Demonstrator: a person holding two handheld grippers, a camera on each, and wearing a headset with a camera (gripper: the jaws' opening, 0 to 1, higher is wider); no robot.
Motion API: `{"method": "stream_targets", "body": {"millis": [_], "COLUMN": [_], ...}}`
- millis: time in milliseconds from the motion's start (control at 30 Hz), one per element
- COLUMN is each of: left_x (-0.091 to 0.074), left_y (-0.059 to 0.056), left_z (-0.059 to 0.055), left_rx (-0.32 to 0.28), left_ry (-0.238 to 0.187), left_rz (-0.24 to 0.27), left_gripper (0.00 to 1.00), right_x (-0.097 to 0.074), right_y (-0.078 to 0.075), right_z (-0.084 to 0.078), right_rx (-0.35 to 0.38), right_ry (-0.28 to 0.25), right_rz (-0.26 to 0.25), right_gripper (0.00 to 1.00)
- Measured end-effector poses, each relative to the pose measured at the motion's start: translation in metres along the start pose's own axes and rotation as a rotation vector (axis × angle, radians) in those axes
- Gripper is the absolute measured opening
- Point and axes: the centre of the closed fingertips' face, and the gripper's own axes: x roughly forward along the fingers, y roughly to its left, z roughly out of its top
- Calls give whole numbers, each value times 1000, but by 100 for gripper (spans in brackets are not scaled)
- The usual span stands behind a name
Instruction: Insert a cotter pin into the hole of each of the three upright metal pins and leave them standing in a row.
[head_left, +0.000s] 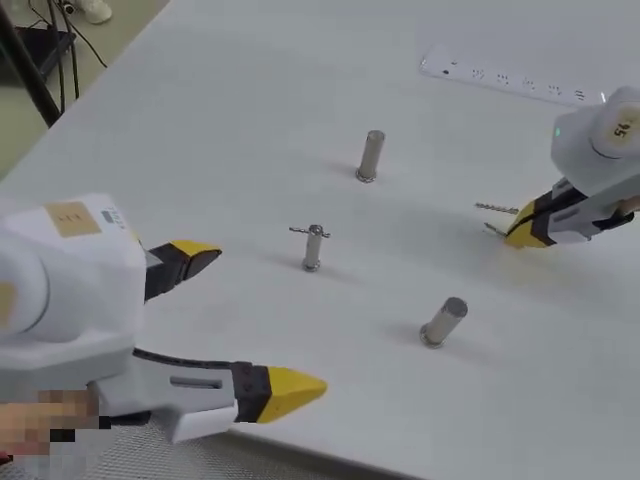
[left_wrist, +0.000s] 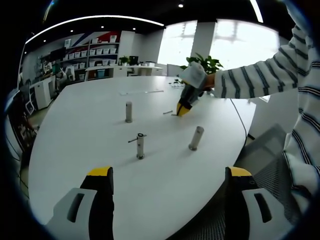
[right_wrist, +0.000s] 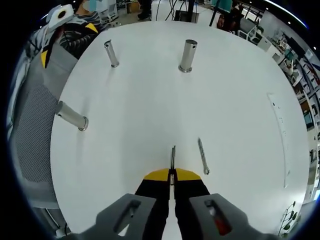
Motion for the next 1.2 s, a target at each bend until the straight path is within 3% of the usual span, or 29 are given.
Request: {"method": "stream_targets", "body": {"millis": [133, 433, 633, 833, 933, 1067, 1200], "left_x": [1, 6, 13, 26, 32, 40, 51], "left_y": [1, 2, 0, -5, -14, -20, -31], "left_z": [5, 20, 38, 66, 85, 97, 103], "left_rx": [8, 34, 30, -20, -95, -135, -213], "left_ry": [-9, -20, -44, -99, -162, -171, -141], "left_rz": [5, -13, -39, -84, -142, -187, -235], "left_gripper": [89, 84, 80, 74, 67, 63, 51], "right_x": [-7, -42, -64, -84, -92, -101, -108], "right_y": [-1, -6, 2, 13, 24, 38, 53], "right_z": [3, 20, 34, 52, 61, 69, 73], "right_rx": [-21, -53, -81, -135, -148, -160, -183], "right_ry": [-16, -127, -184, -248, -287, -330, -355], "right_rz": [-15, -87, -127, -202, -233, -277, -320], "right_gripper": [0, 0, 0, 0, 0, 0, 0]}}
